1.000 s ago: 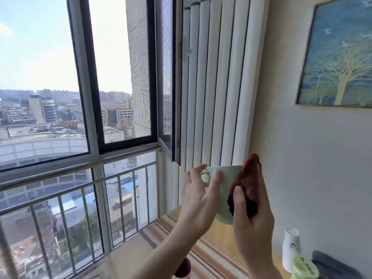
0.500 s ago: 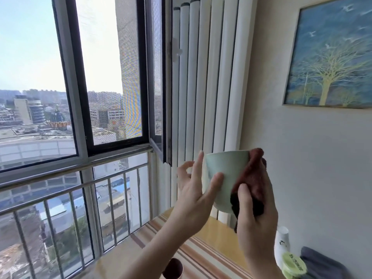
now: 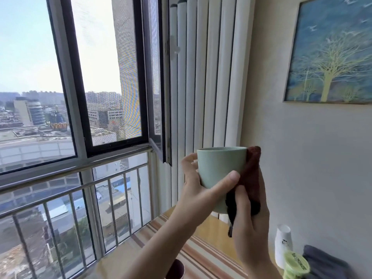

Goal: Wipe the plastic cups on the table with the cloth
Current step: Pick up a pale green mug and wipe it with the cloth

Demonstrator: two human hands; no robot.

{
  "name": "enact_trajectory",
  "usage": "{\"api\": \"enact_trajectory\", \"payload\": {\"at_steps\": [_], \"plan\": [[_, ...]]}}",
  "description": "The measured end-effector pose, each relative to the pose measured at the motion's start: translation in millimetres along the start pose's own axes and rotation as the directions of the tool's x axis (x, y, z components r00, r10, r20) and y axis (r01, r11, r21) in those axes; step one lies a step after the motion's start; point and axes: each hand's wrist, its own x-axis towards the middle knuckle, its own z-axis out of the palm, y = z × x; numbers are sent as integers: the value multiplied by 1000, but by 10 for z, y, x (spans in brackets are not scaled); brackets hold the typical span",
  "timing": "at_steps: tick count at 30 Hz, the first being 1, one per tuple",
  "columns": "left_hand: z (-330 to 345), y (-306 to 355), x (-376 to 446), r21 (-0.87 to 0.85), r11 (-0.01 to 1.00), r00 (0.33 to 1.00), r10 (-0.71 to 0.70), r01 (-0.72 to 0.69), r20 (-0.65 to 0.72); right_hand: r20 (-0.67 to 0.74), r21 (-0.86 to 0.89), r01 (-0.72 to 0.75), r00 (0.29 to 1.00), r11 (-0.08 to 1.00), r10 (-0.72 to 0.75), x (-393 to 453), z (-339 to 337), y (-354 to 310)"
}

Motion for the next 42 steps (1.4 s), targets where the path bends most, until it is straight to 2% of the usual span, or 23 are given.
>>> {"api": "enact_trajectory", "payload": {"at_steps": [3,7,10,13,15,17,19,21,23,25,27,28,30,31,32,34,38,40,42], "plan": [[-41,-89,1,-43,999,1000,-14,15,15,-20,-93,20,1000,995,-21,-12,-29,95],[-49,-175,-15,-206,976,997,-69,73,29,25,-248,80,997,965,-76,29,-34,109],[-44,-179,37,-239,967,995,-93,83,-33,103,-331,193,980,924,-168,15,-16,68],[-125,-192,121,-228,970,983,-120,86,-138,158,-388,247,967,888,-200,-45,-104,89],[-186,-225,158,-246,961,973,-171,130,-156,130,-364,202,978,909,-165,-77,-201,71],[-220,-277,173,-280,944,966,-217,171,-140,39,-318,124,992,940,-117,-49,-262,40],[-196,-319,166,-299,934,963,-240,195,-122,-15,-339,127,990,932,-140,45,-226,17],[-127,-322,163,-330,919,962,-259,216,-90,42,-515,205,976,832,-215,130,-103,16],[-74,-308,184,-378,898,960,-271,225,-71,150,-714,281,956,641,-252,149,-13,80],[-79,-303,216,-419,881,950,-291,219,-115,222,-755,333,940,564,-258,68,-32,139],[-135,-326,230,-412,886,936,-308,215,-173,251,-710,393,916,584,-312,-71,-152,141],[-169,-347,223,-392,893,929,-316,222,-192,199,-670,350,934,655,-295,-131,-215,104],[-246,-405,205,-367,894,915,-347,257,-205,-18,-448,90,994,890,-110,-140,-322,26],[-283,-429,196,-376,884,906,-372,278,-203,-106,-296,-23,994,955,-9,-92,-376,18],[-308,-445,189,-396,869,896,-397,297,-199,-128,-204,-59,991,977,34,-20,-420,17],[-298,-466,175,-414,854,887,-419,315,-191,-70,-224,-48,997,973,33,131,-442,41],[-100,-500,139,-368,882,927,-357,293,-117,133,-308,-34,988,951,78,182,-173,180],[-41,-519,135,-367,889,942,-326,276,-81,102,-395,5,994,919,38,138,-51,238],[-43,-543,137,-379,888,947,-312,261,-77,31,-399,16,1000,917,-4,111,-1,290]]}}
